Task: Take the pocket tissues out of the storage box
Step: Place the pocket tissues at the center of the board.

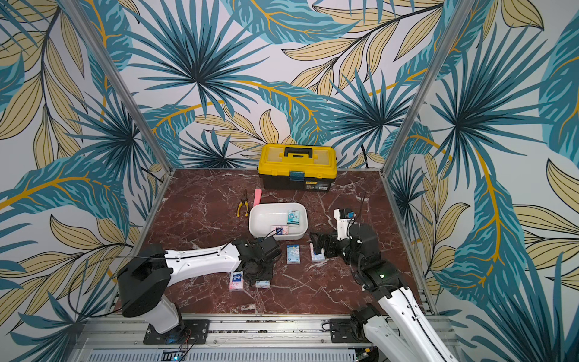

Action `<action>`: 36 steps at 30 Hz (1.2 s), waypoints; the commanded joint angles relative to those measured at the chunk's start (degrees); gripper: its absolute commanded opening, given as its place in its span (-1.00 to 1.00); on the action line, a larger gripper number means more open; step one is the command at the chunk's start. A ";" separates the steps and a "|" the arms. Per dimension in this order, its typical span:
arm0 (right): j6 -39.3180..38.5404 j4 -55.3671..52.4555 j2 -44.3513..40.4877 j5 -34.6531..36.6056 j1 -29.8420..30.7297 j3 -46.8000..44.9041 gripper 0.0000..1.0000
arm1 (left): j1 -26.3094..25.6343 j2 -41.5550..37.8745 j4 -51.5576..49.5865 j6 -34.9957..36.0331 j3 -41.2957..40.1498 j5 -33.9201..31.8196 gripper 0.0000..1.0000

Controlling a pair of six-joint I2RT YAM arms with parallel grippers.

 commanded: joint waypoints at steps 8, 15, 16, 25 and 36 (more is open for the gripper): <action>-1.07 -0.81 -0.01 -0.12 -0.13 -0.61 0.99 | -0.27 2.28 1.14 0.05 -1.96 1.24 -0.03; -1.41 -1.50 0.66 0.67 -0.12 0.70 0.99 | -0.36 1.78 1.44 -0.01 -2.52 2.22 0.21; -1.46 -1.66 0.66 0.94 -0.12 0.91 0.99 | -0.28 1.63 1.29 -0.02 -2.55 2.20 0.27; -1.75 -3.26 0.09 3.06 -0.13 1.92 0.99 | -0.36 -1.49 -1.31 1.21 -0.18 -1.83 0.75; -1.35 -6.11 4.63 7.11 -0.12 7.95 0.99 | -0.25 -7.73 -5.04 8.42 5.56 -13.36 0.99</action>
